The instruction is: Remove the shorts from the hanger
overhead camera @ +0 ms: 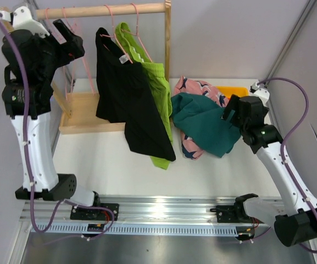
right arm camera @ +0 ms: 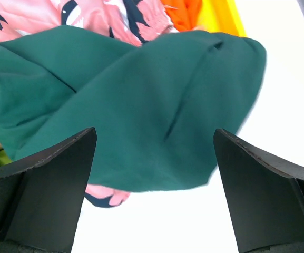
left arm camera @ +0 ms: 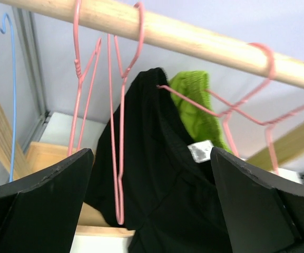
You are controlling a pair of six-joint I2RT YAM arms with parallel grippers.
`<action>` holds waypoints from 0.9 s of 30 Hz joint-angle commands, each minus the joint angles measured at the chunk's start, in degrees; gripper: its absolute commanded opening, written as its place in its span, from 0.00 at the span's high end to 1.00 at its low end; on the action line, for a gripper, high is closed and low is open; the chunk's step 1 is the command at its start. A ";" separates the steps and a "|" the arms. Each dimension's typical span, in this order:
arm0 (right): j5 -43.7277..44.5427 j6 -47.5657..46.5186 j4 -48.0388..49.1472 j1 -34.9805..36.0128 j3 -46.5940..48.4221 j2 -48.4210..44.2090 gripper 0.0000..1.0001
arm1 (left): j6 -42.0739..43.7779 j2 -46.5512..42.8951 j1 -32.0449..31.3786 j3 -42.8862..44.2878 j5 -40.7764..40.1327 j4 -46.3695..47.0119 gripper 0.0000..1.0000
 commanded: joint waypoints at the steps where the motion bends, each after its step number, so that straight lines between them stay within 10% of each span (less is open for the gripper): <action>1: 3.41 0.73 -2.75 0.47 2.66 -4.86 0.01 | -2.69 -4.64 -0.02 -1.72 4.85 2.09 0.01; 27: -5.64 3.63 -3.81 1.87 -2.96 -20.51 0.01 | -8.94 4.66 -13.29 -9.19 7.94 12.64 0.06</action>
